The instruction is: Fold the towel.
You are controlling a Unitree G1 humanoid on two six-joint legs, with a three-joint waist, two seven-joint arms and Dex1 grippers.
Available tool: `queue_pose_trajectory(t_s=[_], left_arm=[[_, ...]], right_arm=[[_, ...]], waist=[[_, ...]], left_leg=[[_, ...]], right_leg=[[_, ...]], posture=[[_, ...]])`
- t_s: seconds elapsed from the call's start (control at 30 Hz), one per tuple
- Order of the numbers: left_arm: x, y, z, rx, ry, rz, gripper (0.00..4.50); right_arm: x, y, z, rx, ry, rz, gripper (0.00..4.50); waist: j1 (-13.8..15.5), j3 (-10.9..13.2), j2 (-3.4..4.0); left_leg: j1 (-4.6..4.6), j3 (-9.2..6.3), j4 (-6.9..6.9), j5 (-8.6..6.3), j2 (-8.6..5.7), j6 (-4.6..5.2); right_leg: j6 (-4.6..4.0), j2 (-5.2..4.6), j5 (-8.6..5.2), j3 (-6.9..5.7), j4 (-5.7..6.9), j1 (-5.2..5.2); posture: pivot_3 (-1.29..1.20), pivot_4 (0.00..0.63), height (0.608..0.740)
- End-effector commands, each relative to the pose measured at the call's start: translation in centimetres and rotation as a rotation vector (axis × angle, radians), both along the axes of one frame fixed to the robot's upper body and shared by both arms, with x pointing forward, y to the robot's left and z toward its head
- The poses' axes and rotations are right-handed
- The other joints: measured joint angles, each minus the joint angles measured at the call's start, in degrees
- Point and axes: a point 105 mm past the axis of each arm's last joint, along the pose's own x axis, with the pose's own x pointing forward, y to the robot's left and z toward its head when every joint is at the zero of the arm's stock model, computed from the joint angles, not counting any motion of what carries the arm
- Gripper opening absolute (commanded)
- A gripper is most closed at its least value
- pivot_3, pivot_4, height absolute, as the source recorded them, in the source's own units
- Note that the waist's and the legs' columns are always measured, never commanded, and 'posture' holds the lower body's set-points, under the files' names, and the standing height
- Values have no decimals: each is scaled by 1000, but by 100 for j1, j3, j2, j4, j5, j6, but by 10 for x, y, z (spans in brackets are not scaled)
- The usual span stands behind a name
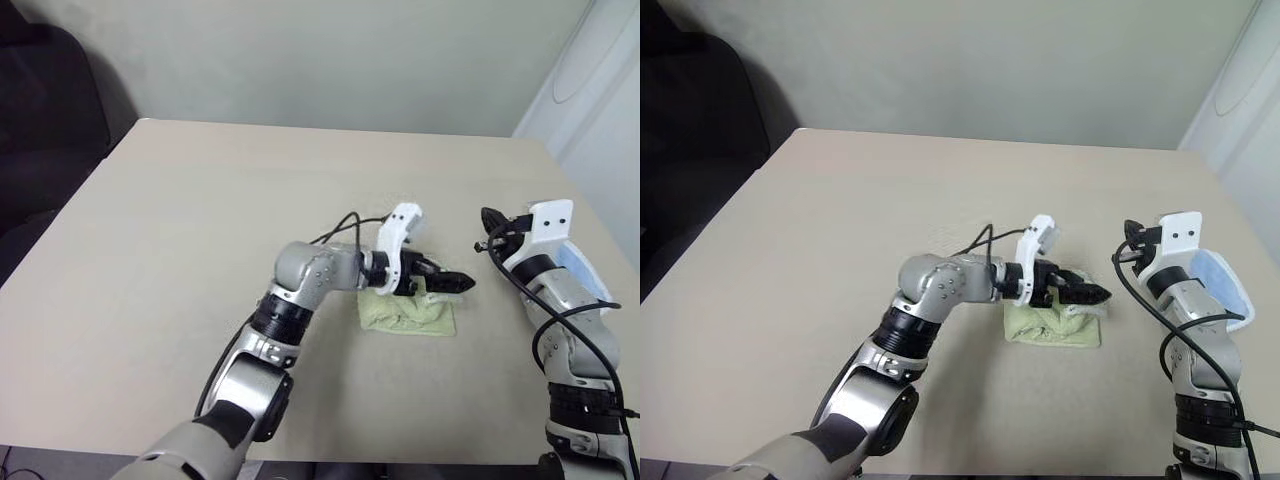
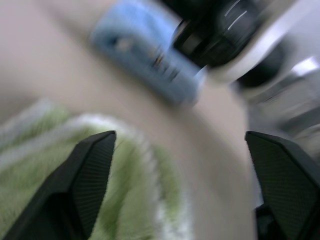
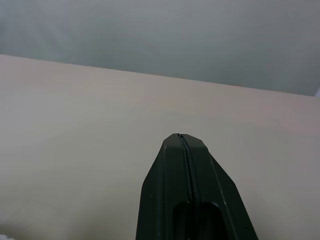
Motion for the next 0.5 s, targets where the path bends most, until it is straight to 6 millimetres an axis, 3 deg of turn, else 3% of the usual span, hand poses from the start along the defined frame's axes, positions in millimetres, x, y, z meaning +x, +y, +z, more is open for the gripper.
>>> queue_pose_trajectory(t_s=[0.03, 0.13, 0.23, 0.37, 0.5], left_arm=[[11, 31, 37, -141, -146, 68, 4465], [25, 60, 36, -116, -275, 154, 4465], [29, 87, 21, -63, -365, 172, 3852], [22, 97, 7, -12, -453, 133, 2466], [13, 88, -2, -14, -492, 65, 1024]], right_arm=[[-5, 6, 13, 7, -23, 63, 0], [-13, 15, 13, 34, 1, 144, 0], [-25, 28, 5, 1, 56, 239, 0], [-38, 46, 0, -10, 92, 337, 0], [-46, 70, -7, -25, 129, 416, 0]], waist=[[-3, 0, 0], [-6, -2, 6], [-7, -3, 7], [20, -3, 6], [50, -3, 6]], left_leg=[[1, 0, 0, 0, 1, 0], [6, -1, -1, 1, 2, -1], [8, -3, -2, 0, 3, 0], [-7, -11, 7, 4, -3, -5], [-27, -16, 31, -11, -9, -2]], right_leg=[[0, 1, 0, 0, 1, 0], [3, 4, -2, 2, 3, 0], [5, 8, -7, 1, 3, 1], [-12, 5, -5, 0, 1, -3], [-31, 1, 7, 0, 1, -7]], posture=[[0, 150, 740], [0, 150, 740], [0, 150, 740], [0, 150, 740], [0, 150, 740]])
